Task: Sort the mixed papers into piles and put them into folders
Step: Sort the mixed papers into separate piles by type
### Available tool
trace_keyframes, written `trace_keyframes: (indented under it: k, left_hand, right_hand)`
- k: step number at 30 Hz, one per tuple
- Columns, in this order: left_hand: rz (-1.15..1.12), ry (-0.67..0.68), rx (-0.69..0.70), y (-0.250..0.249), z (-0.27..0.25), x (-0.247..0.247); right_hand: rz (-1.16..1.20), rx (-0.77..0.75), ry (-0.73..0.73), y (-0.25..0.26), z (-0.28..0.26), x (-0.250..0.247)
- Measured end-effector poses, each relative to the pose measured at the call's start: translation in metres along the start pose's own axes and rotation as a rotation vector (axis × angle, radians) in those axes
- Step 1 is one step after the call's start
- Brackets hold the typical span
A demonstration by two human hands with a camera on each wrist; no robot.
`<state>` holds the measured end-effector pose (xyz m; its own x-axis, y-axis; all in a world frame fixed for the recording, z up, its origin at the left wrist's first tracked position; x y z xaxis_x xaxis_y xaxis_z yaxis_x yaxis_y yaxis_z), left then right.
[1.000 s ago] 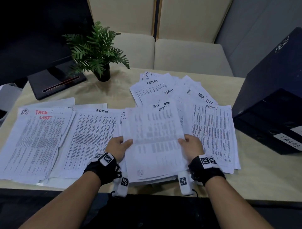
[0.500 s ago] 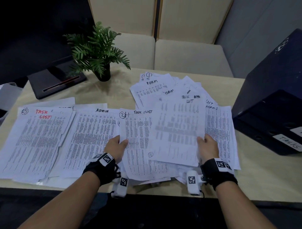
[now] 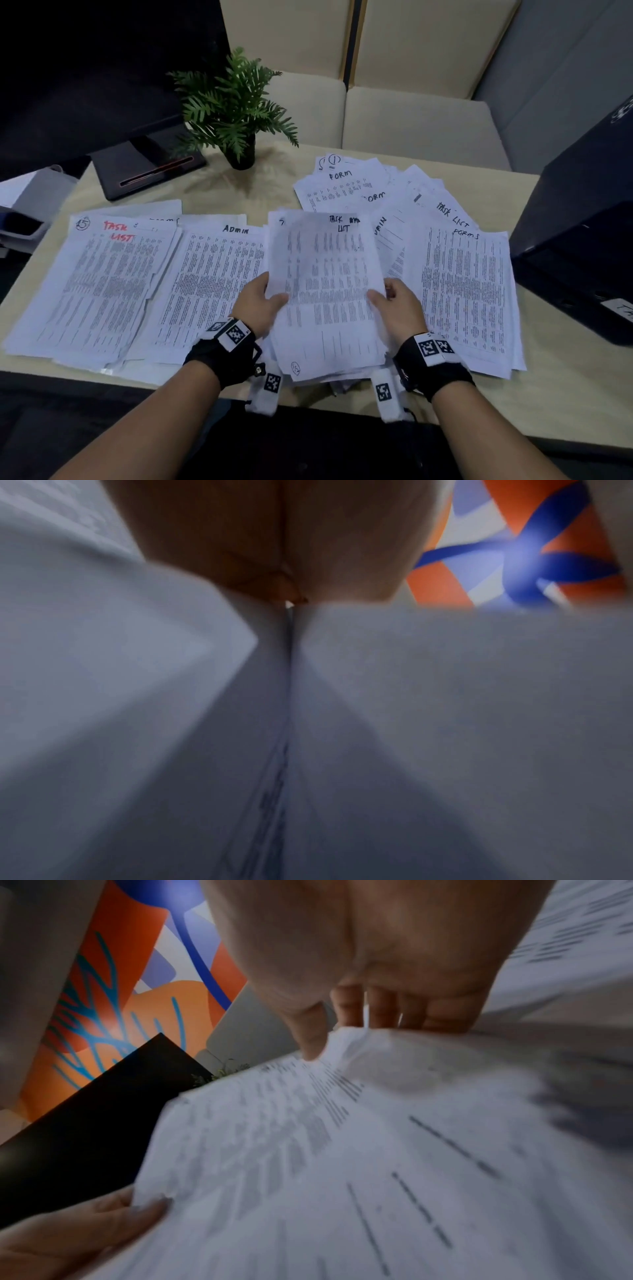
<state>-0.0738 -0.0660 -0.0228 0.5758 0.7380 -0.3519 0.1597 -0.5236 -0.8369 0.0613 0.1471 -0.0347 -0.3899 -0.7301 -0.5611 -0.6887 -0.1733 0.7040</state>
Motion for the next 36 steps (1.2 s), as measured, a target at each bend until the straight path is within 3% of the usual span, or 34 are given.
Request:
trace_keyframes:
  k: [3,7,11,14,21,25,28,31,33,36]
  left_hand:
    - [-0.133,-0.006,0.056,-0.002,0.000,-0.024]
    - [-0.205,-0.044,0.069,0.018,0.007,-0.068]
    - [-0.277,-0.018,-0.008,0.048,0.009,-0.122]
    - [-0.087,-0.022,-0.039,0.070,0.007,-0.162]
    - [0.284,-0.185,-0.027,0.123,0.016,-0.281]
    - [0.381,-0.249,-0.087,0.150,0.023,-0.328]
    - [0.456,-0.201,-0.177,0.160,0.027,-0.346]
    - [0.710,-0.214,-0.224,0.149,0.022,-0.348]
    - [0.777,-0.253,-0.129,0.129,0.019,-0.337]
    - [0.598,-0.168,0.054,0.095,0.018,-0.303]
  right_hand:
    - [0.144,-0.015,0.002,0.024,-0.006,0.009]
    - [0.161,0.009,0.144,0.056,-0.015,0.045]
    - [0.140,-0.043,0.149,0.093,-0.027,0.101]
    - [0.117,-0.047,0.132,0.119,-0.037,0.152]
    - [-0.204,-0.129,0.390,0.178,-0.049,0.268]
    - [-0.347,-0.181,0.440,0.202,-0.053,0.314]
    - [-0.395,-0.155,0.482,0.211,-0.058,0.335]
    - [-0.416,-0.125,0.482,0.211,-0.060,0.336]
    - [-0.382,-0.109,0.429,0.207,-0.058,0.321]
    - [-0.326,-0.093,0.340,0.194,-0.053,0.283]
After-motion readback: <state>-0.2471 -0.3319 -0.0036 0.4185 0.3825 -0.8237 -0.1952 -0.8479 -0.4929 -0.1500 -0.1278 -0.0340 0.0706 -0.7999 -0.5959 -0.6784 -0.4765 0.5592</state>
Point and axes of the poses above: each hand's wrist, its own z-axis towards the middle knuckle, its own x-axis out of the palm, y = z × x, the point moved 2 cm from there along z, towards the middle knuckle, and after that the axes turned 4 degrees about -z, right-handed, at the moved point
